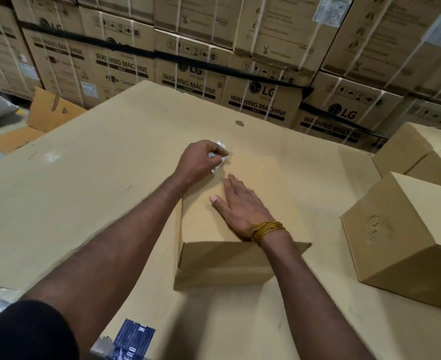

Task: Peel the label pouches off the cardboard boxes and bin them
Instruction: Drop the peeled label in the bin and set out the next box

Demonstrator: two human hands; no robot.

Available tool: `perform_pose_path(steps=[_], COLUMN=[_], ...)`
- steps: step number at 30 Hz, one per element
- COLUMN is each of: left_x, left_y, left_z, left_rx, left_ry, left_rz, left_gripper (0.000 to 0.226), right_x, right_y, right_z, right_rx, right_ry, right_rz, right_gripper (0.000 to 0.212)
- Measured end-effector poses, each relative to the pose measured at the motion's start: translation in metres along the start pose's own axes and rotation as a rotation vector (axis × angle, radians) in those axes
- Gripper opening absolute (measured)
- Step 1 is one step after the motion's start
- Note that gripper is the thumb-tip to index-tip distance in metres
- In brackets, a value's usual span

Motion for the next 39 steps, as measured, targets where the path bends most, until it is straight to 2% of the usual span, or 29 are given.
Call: perform_pose_path(steps=[4, 8, 11, 16, 23, 26, 32, 39], left_x=[0.002, 0.002, -0.002, -0.003, 0.001, -0.003, 0.000, 0.003], left_y=[0.002, 0.002, 0.001, 0.002, 0.004, 0.002, 0.000, 0.001], left_z=[0.001, 0.000, -0.001, 0.001, 0.003, 0.001, 0.000, 0.001], left_rx=[0.000, -0.005, 0.003, 0.000, -0.010, -0.005, 0.001, -0.004], left_ry=[0.017, 0.016, -0.010, -0.027, 0.046, 0.017, -0.009, 0.030], left_rz=[0.004, 0.006, -0.006, -0.007, 0.009, -0.010, 0.008, 0.011], left_gripper=[0.028, 0.030, 0.028, 0.024, 0.026, 0.026, 0.025, 0.027], right_x=[0.011, 0.006, -0.005, -0.014, -0.009, -0.022, -0.033, -0.017], right_y=[0.039, 0.079, 0.048, -0.008, 0.071, 0.045, -0.018, 0.065], right_z=[-0.015, -0.020, -0.007, 0.007, -0.013, -0.002, 0.018, -0.009], right_rx=[-0.027, 0.021, 0.045, -0.016, -0.018, 0.024, -0.065, -0.033], right_ry=[0.015, 0.042, 0.055, 0.025, 0.055, 0.032, -0.008, 0.026], right_rz=[0.024, 0.060, 0.043, -0.040, 0.029, -0.002, -0.082, -0.002], right_gripper=[0.075, 0.072, 0.070, 0.075, 0.076, 0.076, 0.074, 0.076])
Point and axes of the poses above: each hand's wrist, its own y-axis away from the middle knuckle, its own z-axis out of the back of the hand, x = y × z, the point moved 8 cm from there along -y, towards the middle knuckle, and after that the axes turned 9 degrees about -y, right-handed, at the moved point
